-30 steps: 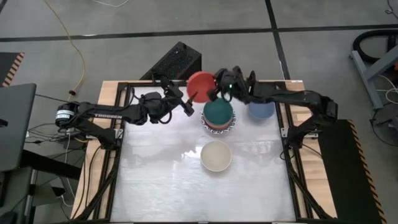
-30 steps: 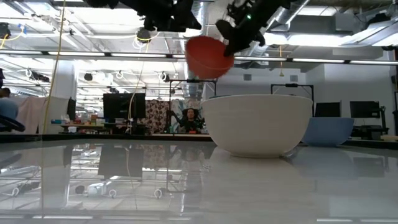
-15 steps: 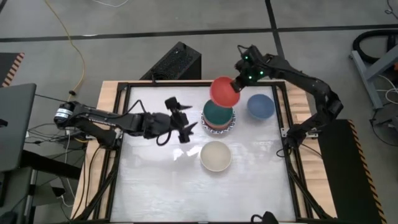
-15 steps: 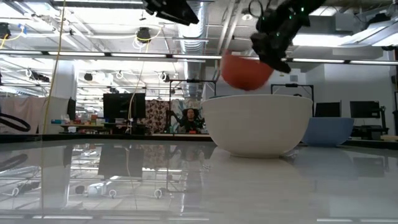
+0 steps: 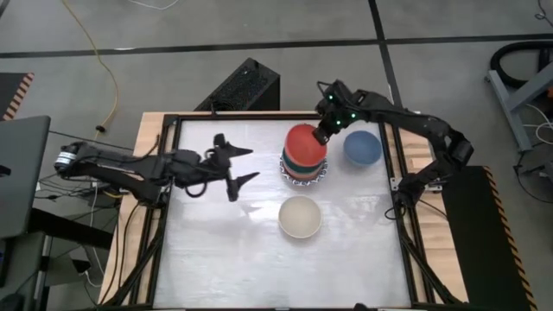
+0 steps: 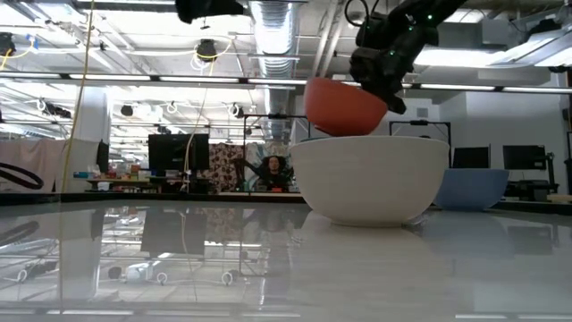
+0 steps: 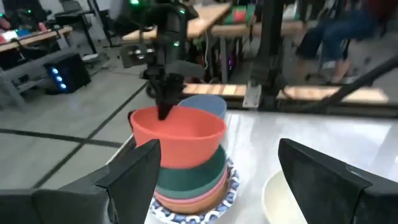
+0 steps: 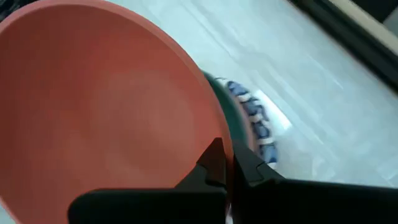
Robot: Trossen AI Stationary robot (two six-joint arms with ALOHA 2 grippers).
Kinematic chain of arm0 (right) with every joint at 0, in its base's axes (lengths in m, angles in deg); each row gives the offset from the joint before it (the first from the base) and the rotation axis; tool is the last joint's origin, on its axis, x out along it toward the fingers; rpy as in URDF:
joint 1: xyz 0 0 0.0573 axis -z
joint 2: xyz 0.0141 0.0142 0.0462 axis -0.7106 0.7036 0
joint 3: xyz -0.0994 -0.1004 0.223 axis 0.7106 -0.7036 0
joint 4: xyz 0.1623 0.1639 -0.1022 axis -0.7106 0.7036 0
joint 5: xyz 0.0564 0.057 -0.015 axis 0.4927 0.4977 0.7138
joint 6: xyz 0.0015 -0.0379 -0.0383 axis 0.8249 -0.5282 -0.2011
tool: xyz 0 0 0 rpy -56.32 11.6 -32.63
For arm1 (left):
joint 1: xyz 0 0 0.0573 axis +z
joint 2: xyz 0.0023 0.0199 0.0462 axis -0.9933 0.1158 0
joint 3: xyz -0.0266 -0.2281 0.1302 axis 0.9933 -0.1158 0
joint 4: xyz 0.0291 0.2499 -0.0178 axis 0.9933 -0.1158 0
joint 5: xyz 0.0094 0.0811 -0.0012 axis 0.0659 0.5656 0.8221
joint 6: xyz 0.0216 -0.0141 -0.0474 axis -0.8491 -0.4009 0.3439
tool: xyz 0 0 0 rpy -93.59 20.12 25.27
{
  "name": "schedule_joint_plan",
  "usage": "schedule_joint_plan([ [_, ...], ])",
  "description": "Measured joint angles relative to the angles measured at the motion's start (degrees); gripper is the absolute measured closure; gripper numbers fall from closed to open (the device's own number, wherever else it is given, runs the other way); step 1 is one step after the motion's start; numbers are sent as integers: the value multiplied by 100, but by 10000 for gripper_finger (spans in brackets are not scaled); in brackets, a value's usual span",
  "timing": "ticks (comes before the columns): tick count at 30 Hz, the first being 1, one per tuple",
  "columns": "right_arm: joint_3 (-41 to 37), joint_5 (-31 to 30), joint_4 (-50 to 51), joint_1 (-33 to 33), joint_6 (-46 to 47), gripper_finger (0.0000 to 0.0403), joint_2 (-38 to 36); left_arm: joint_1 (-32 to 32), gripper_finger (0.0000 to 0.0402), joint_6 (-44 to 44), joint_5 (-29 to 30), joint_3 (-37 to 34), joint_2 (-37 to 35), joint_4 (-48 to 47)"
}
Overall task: Nest bowls inside each other by size order
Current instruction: Stack the orange bowl on top of the green bowl
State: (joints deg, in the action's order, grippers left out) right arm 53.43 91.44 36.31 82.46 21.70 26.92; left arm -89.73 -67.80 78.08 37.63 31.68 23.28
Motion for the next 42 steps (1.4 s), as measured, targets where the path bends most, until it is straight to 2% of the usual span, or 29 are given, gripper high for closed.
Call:
schedule_joint_plan([
  [6,6,-23,116,-88,41,395,24,51,87,93,-43,-1153,-768,1331],
  [10,8,-113,167,-163,136,395,57,46,87,139,-8,-1574,-1092,1775],
  [21,10,-440,288,-272,258,395,214,47,88,295,67,-1668,-1136,1597],
  [29,17,-616,281,-305,317,393,677,47,88,295,66,-1668,-1132,1475],
  [33,23,-626,292,-296,315,374,831,47,88,297,66,-1668,-1134,1341],
  [42,264,-598,516,-314,128,290,848,47,88,341,71,-1666,-1134,1182],
])
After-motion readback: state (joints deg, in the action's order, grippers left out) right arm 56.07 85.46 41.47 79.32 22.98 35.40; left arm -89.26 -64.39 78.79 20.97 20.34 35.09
